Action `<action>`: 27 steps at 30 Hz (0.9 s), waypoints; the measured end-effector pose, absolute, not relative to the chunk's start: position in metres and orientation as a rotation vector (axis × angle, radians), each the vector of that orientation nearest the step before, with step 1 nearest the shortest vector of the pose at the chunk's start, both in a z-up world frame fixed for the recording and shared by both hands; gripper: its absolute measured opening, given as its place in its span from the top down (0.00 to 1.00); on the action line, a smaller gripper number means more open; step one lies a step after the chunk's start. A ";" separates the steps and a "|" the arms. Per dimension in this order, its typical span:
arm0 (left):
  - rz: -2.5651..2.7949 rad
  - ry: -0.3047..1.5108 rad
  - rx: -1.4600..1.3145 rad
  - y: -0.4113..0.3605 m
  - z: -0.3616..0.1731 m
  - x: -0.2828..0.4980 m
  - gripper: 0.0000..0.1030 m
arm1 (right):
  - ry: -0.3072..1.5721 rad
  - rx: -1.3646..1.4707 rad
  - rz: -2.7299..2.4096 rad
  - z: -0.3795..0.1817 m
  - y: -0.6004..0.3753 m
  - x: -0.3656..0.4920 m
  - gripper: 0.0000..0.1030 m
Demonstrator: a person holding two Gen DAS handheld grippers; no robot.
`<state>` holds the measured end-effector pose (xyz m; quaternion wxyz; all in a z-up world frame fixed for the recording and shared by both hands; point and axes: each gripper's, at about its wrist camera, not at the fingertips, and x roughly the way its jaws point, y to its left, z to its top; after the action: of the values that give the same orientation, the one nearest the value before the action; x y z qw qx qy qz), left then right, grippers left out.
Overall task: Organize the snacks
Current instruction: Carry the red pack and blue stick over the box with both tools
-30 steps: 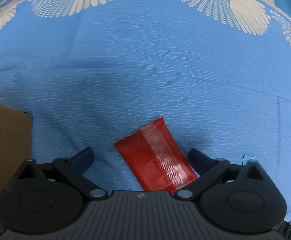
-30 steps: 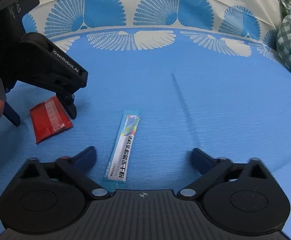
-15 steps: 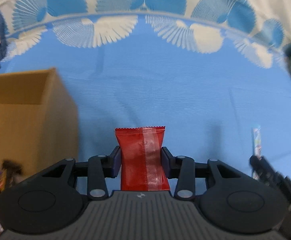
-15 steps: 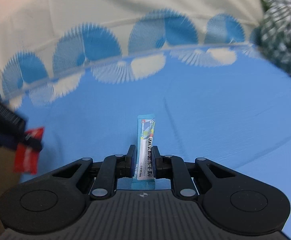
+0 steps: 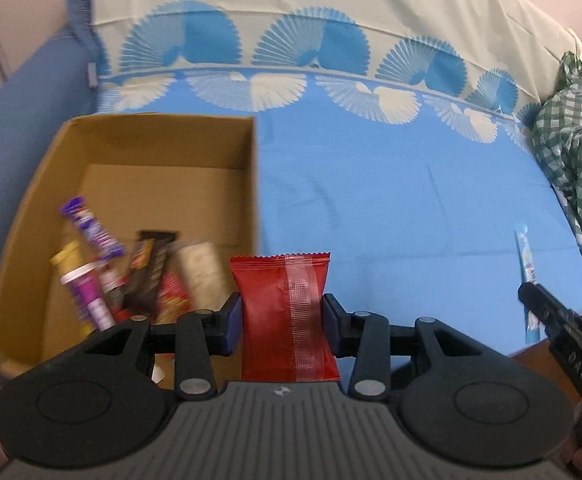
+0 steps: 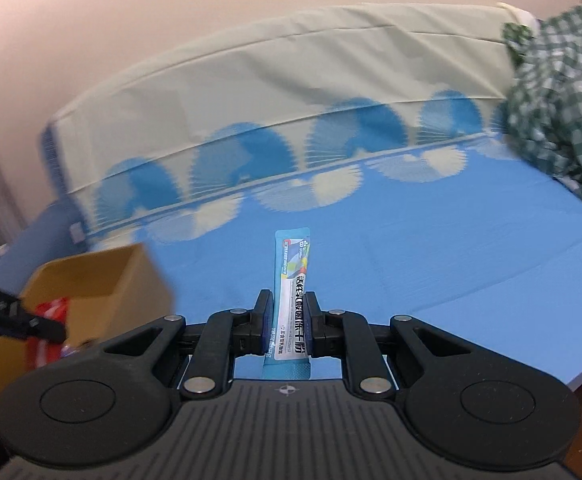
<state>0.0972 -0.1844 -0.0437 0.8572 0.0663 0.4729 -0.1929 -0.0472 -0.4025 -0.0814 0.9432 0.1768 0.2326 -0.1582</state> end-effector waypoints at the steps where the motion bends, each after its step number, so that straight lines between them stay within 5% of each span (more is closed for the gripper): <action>1: -0.396 0.984 0.137 -0.173 -0.041 0.090 0.56 | 0.479 0.359 -0.294 -0.078 -0.388 -0.053 0.84; 14: -0.305 0.901 0.077 -0.059 -0.025 0.012 0.56 | 0.526 0.274 -0.035 -0.057 -0.243 -0.089 0.84; 27: -0.307 0.860 0.036 -0.031 -0.020 -0.012 0.56 | 0.486 0.173 -0.020 -0.043 -0.212 -0.106 0.84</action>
<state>-0.0125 -0.0306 -0.0197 0.8974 0.0174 0.4153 -0.1481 -0.1057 -0.2122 -0.0427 0.9668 0.0857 0.2404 -0.0099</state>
